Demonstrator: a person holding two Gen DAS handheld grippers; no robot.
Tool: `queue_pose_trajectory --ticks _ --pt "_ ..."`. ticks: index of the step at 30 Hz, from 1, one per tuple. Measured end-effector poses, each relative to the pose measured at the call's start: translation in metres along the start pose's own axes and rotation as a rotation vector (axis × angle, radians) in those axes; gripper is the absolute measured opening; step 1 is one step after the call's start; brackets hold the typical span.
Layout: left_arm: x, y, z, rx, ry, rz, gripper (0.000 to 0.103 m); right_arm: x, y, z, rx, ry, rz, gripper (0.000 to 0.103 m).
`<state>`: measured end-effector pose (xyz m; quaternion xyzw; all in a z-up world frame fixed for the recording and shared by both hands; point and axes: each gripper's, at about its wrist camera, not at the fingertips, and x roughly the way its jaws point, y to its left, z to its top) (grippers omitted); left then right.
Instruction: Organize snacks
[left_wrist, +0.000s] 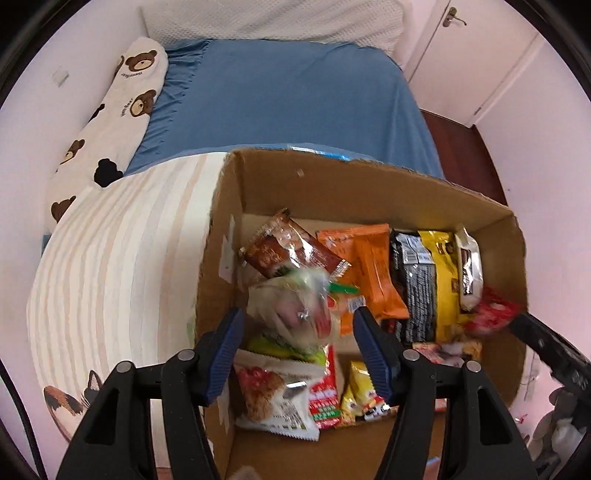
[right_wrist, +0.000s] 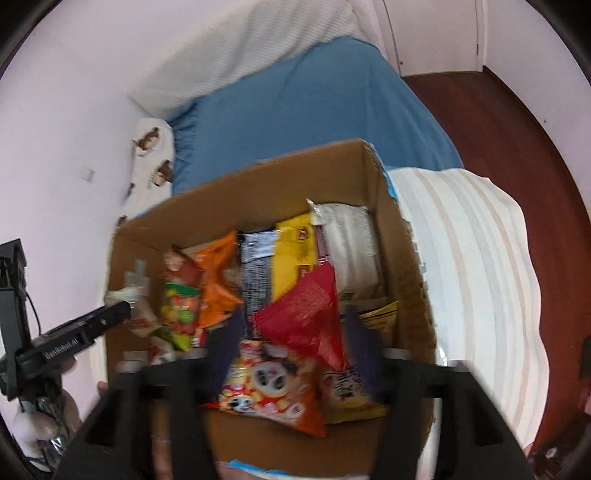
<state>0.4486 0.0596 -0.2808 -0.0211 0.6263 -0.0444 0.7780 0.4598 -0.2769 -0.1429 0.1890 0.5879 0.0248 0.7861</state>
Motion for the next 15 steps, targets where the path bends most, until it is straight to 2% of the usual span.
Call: queue_pose_trajectory --ticks 1,3,4,6,15 --pt "0.001 0.000 0.001 0.001 -0.008 0.008 0.065 0.004 -0.001 0.000 -0.004 0.004 -0.011 0.091" --pt "-0.001 -0.002 0.000 0.006 -0.038 0.006 0.082 0.009 -0.001 -0.002 -0.018 0.020 -0.041 0.097" --pt "-0.004 -0.004 -0.002 0.013 -0.063 0.003 0.087 0.010 -0.002 -0.003 -0.025 0.029 -0.055 0.097" --pt "-0.008 -0.007 -0.003 0.023 -0.082 0.006 0.102 0.012 -0.001 -0.007 -0.040 0.027 -0.085 0.099" --pt "-0.013 -0.023 -0.031 0.039 -0.068 0.020 0.103 0.001 0.003 -0.026 -0.084 -0.004 -0.176 0.101"
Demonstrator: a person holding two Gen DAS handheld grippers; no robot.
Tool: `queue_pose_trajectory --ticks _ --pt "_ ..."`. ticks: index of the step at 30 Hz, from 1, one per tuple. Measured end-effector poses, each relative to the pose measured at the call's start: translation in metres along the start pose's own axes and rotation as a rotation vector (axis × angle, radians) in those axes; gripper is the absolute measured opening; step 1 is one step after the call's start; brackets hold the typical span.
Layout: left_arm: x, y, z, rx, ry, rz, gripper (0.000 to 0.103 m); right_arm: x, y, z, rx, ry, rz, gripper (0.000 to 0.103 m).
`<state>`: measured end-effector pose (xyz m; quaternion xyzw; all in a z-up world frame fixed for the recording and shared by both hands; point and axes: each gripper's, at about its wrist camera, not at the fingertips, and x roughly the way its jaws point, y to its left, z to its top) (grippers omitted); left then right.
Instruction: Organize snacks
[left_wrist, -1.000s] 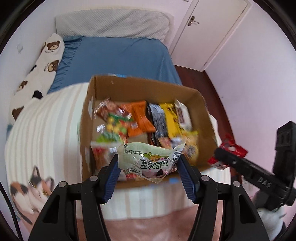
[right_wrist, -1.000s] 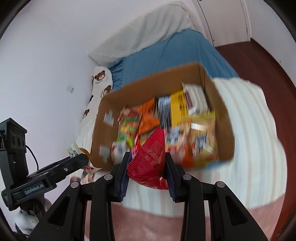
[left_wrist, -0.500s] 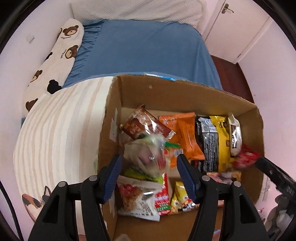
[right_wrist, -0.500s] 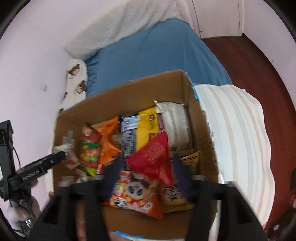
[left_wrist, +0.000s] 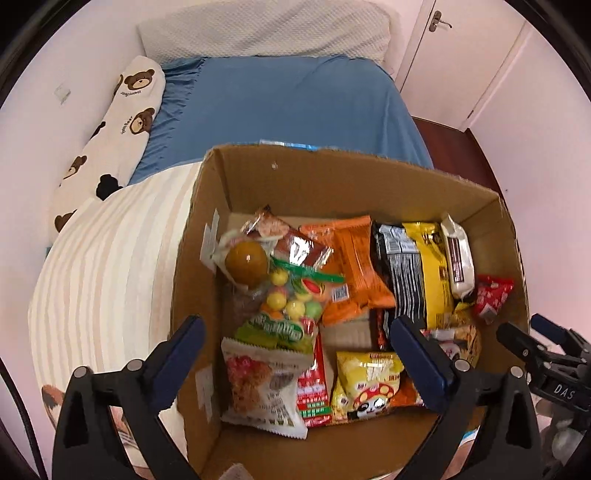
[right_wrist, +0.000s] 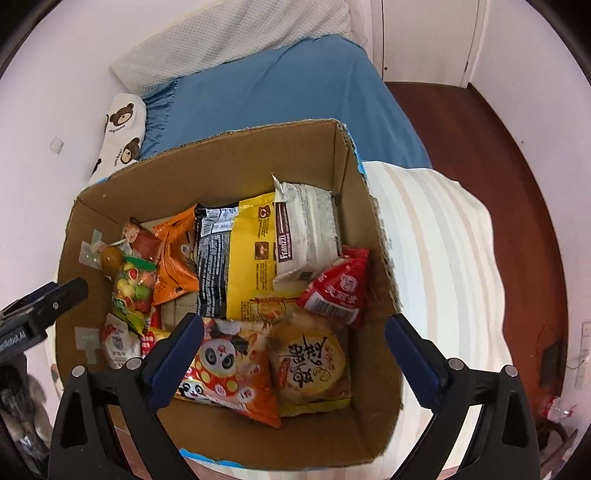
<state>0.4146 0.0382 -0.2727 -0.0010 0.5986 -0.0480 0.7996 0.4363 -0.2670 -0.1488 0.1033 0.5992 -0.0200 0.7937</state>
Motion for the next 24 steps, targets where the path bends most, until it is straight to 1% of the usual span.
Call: queue_pose_trajectory --ticks 5,13,18,24 --pt "-0.008 -0.007 -0.017 -0.002 0.002 0.017 0.103 -0.011 0.000 -0.014 -0.001 -0.019 -0.018 0.101" --pt "-0.030 -0.015 -0.041 0.007 -0.026 0.027 0.103 -0.036 0.015 -0.034 -0.039 -0.062 -0.036 0.101" --pt "-0.056 -0.016 -0.060 -0.003 -0.064 0.033 0.103 -0.061 0.020 -0.051 -0.062 -0.111 -0.049 0.101" --pt "-0.102 -0.020 -0.091 -0.008 -0.138 0.031 0.103 -0.110 0.021 -0.079 -0.090 -0.206 -0.069 0.101"
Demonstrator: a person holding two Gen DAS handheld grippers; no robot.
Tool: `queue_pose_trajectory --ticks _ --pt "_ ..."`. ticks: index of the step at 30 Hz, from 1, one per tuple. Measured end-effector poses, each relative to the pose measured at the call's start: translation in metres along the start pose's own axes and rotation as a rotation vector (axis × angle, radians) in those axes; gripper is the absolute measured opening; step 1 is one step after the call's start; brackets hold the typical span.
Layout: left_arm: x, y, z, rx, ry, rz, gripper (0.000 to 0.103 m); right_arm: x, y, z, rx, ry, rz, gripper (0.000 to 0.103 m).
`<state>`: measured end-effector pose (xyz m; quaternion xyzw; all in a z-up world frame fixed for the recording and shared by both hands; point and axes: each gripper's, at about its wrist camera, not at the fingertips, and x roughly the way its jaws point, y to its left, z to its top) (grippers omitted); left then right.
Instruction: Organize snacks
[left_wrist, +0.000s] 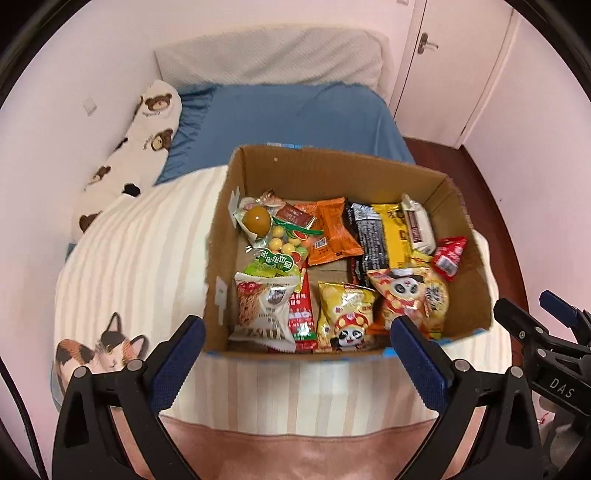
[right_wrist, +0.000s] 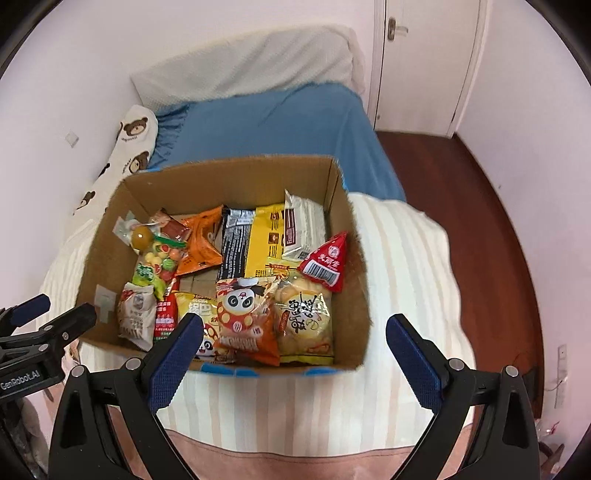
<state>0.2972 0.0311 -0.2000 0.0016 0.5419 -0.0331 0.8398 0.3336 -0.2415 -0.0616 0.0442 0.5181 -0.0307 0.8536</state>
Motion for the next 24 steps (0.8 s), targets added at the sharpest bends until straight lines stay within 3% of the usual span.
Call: queue_pose_trajectory --ticks 10,24 --pt "-0.093 -0.008 -0.045 0.017 -0.111 -0.023 0.103 -0.104 0.000 -0.050 -0.017 -0.127 0.026 0.101" --pt "-0.156 -0.009 -0.102 0.029 -0.161 -0.008 0.103 -0.201 0.003 -0.108 -0.023 -0.216 0.062 0.101"
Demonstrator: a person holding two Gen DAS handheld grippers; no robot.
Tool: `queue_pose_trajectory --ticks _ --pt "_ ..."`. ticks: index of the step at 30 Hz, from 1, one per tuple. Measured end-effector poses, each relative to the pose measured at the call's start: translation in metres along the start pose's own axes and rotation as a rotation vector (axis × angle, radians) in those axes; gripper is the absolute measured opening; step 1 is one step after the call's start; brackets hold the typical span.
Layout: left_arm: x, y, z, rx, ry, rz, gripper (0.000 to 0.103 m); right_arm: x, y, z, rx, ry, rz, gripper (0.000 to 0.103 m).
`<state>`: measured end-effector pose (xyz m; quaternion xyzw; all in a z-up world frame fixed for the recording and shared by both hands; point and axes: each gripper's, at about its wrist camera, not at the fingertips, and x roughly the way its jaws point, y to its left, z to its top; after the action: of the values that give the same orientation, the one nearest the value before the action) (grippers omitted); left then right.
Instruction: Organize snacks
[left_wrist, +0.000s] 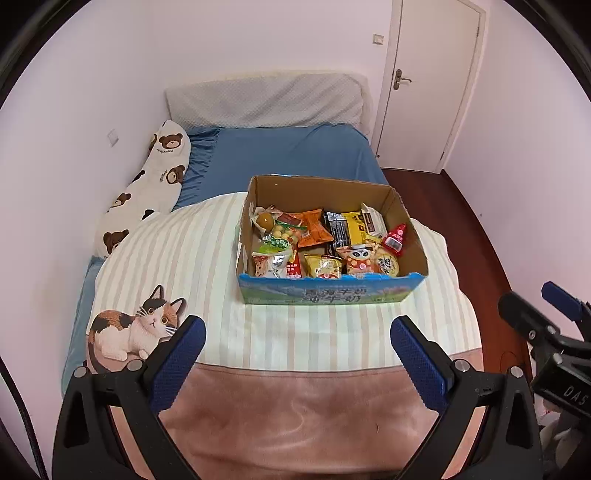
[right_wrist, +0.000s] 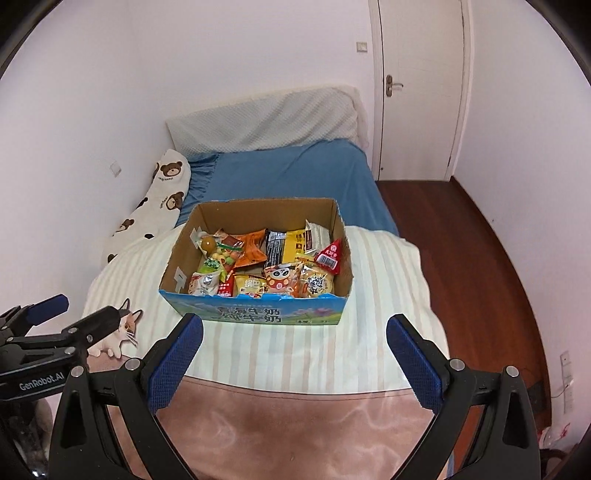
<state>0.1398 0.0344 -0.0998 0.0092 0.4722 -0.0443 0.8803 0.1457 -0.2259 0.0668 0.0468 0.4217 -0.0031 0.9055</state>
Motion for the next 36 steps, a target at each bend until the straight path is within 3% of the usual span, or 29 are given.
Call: queue_pose_trajectory --ticks 11,17,26,36 --pt "-0.049 -0.004 -0.014 0.023 -0.076 -0.004 0.103 -0.049 0.011 -0.008 -0.018 -0.053 0.022 0.102" --pt "-0.054 -0.002 -0.016 0.015 -0.080 -0.005 0.103 -0.056 0.011 -0.010 -0.025 -0.062 0.018 0.102" --pt "-0.034 -0.003 -0.011 -0.005 -0.084 0.007 0.103 -0.038 0.004 -0.008 -0.017 -0.063 -0.022 0.103" --pt "-0.001 -0.003 0.010 0.002 -0.086 0.070 0.103 -0.008 -0.002 0.009 -0.005 -0.069 -0.058 0.103"
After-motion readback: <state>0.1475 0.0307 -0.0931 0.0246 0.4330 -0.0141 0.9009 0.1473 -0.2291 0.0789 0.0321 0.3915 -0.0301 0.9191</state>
